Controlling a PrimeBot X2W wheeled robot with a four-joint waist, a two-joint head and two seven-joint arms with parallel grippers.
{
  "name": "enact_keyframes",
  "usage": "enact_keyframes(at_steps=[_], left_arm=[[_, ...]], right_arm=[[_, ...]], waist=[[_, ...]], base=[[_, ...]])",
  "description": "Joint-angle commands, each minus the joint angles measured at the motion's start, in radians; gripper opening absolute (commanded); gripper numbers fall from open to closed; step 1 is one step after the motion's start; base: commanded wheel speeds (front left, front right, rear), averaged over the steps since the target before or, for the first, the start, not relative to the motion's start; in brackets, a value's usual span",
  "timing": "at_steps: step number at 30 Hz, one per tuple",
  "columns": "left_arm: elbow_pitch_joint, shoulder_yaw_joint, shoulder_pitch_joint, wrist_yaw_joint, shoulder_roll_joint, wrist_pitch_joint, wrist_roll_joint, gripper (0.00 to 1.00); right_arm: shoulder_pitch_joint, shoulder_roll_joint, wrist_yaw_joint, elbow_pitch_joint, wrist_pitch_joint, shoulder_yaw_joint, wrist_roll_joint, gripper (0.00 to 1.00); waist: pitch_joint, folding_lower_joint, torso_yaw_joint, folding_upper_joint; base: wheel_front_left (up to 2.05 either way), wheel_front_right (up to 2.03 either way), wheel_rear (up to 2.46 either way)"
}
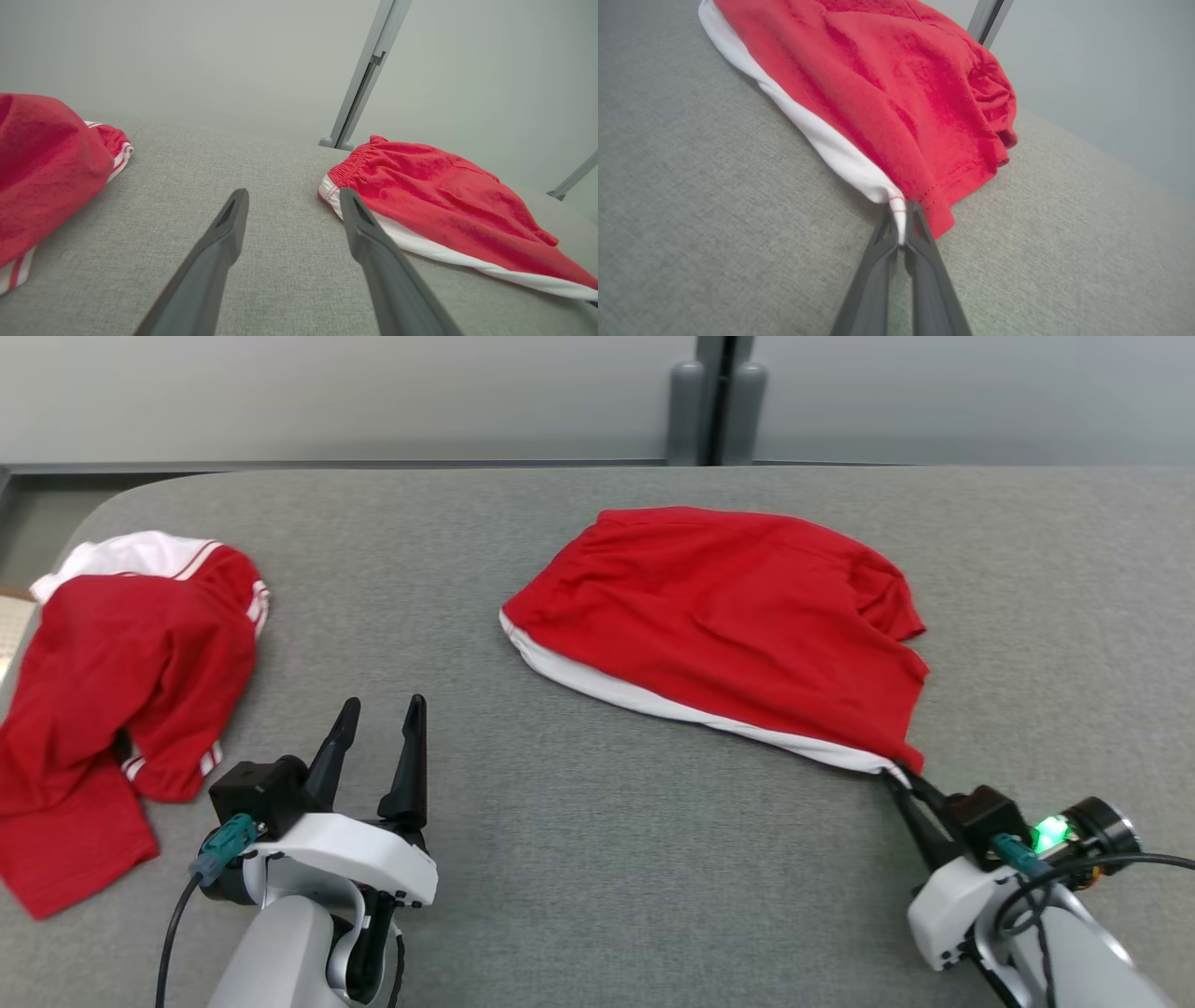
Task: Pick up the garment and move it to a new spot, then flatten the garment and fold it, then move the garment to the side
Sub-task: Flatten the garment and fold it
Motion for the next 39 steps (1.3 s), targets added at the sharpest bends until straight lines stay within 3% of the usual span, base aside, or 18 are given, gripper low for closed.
enact_keyframes(at_steps=[1,9,18,29,39], left_arm=[[0.008,0.0,-0.018,-0.006,0.004,0.0,0.014,1.0],[0.071,-0.185,-0.083,-0.027,0.036,0.0,-0.001,1.0],[0.155,-0.423,-0.228,-0.027,0.149,0.0,-0.048,1.0],[0.279,-0.556,-0.366,-0.028,0.177,0.0,-0.103,1.0],[0.292,-0.641,-0.42,-0.028,0.207,0.0,-0.209,1.0]], right_arm=[[0.015,-0.018,-0.001,-0.013,-0.003,-0.01,0.001,0.0],[0.033,-0.049,-0.001,-0.06,0.007,-0.08,0.007,0.0],[0.001,-0.02,0.0,-0.089,0.023,-0.073,-0.012,0.0],[-0.011,-0.009,-0.001,-0.087,0.02,-0.078,-0.014,0.0],[-0.032,0.003,0.0,-0.082,0.024,-0.061,-0.012,0.0]], waist=[[0.003,0.0,-0.038,0.0],[0.034,0.0,-0.1,0.0],[0.082,0.0,-0.134,0.0],[0.119,0.0,-0.152,0.0],[0.138,0.0,-0.168,0.0]], base=[[0.0,0.0,0.0],[0.0,0.0,0.0],[0.0,0.0,0.0],[0.0,0.0,0.0],[0.0,0.0,0.0]])
